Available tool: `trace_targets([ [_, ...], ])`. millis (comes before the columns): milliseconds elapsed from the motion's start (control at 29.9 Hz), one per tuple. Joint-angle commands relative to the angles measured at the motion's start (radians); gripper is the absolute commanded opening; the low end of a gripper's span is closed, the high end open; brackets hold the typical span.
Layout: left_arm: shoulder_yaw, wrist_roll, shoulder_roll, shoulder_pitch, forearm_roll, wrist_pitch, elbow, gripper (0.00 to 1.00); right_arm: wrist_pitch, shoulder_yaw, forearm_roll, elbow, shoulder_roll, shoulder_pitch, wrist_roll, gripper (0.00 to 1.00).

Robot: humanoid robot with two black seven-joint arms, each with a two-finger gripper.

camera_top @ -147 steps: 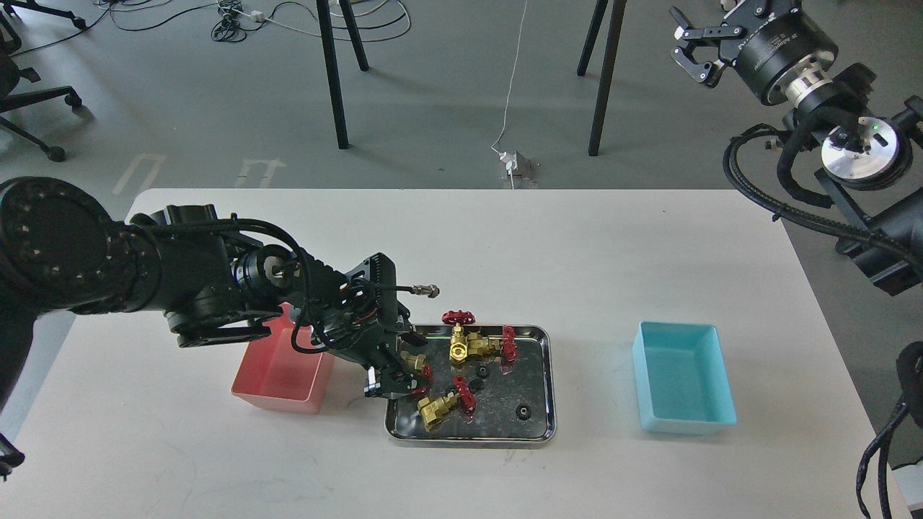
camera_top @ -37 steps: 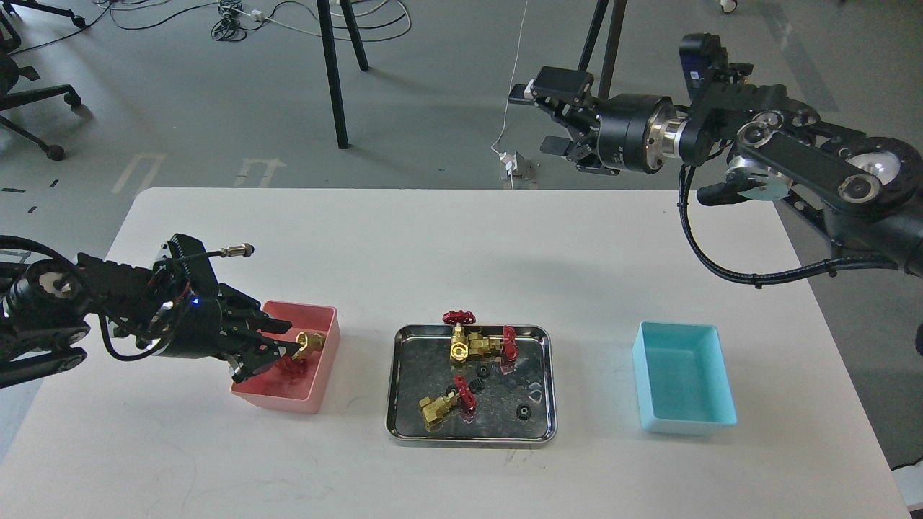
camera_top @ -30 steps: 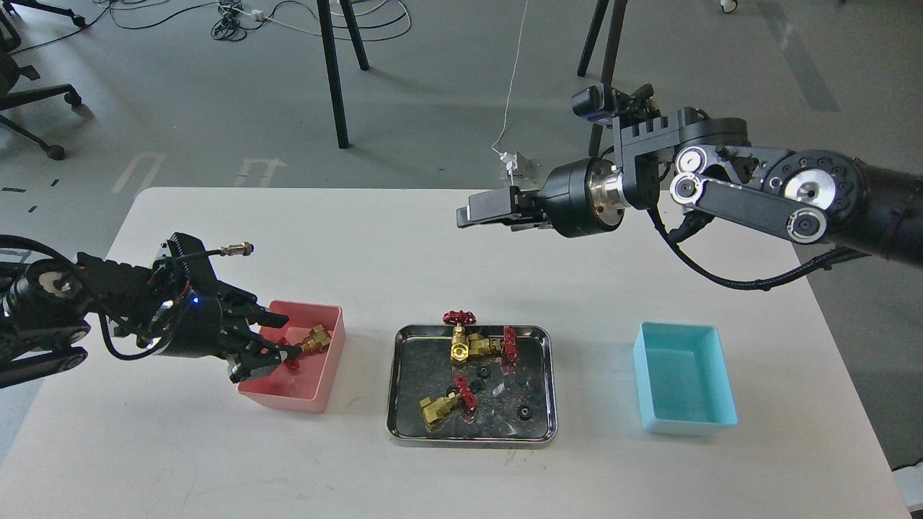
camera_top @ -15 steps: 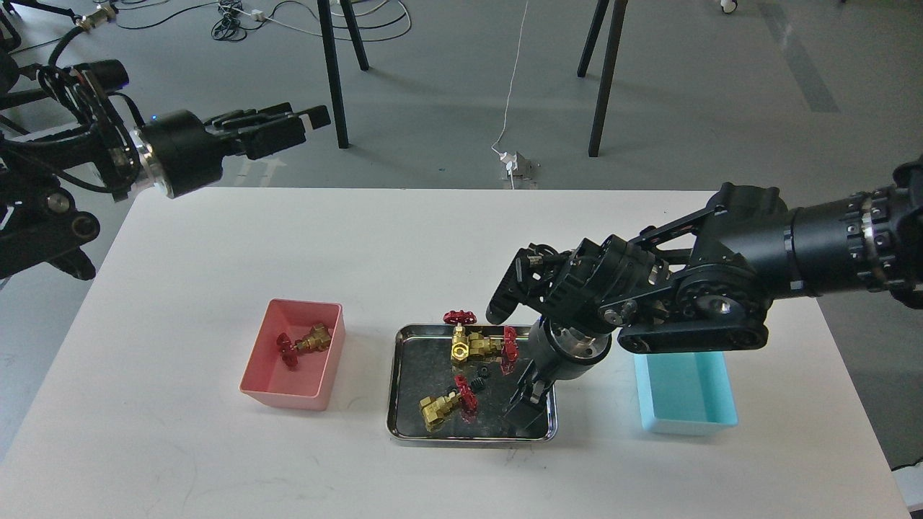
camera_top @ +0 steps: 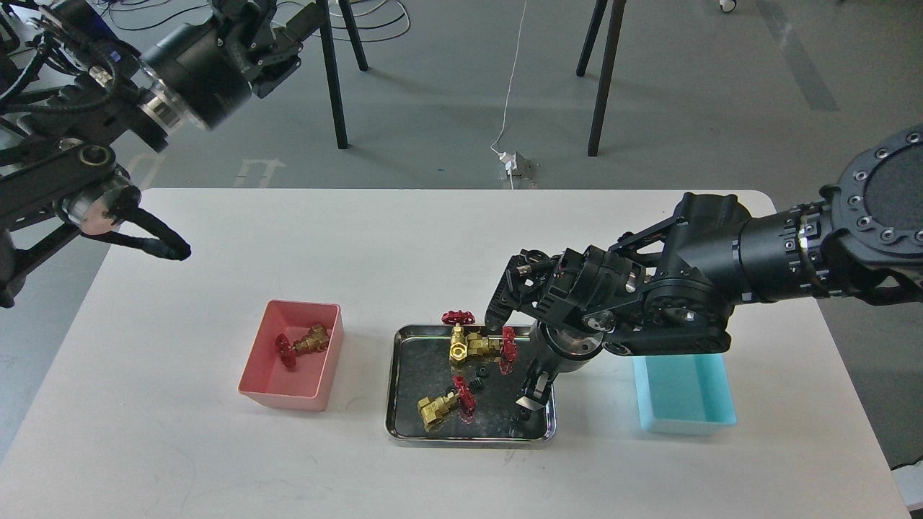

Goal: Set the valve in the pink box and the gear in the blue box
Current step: 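Grasp a small dark gear in the tray with the right gripper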

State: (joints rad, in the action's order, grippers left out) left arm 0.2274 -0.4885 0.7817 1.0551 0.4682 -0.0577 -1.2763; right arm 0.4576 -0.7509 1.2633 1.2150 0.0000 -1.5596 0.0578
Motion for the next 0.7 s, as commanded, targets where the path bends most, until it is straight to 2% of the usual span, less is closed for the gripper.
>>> trace_targets([
  [0, 0.001, 0.000, -0.002, -0.029, 0.001, -0.001, 0.000, 0.89, -0.005, -0.001, -0.021, 0.005, 0.000, 0.010, 0.007, 0.57],
  [669, 0.001, 0.000, -0.035, -0.089, 0.001, -0.001, 0.000, 0.90, -0.077, -0.004, -0.074, -0.023, 0.000, 0.110, 0.010, 0.56],
])
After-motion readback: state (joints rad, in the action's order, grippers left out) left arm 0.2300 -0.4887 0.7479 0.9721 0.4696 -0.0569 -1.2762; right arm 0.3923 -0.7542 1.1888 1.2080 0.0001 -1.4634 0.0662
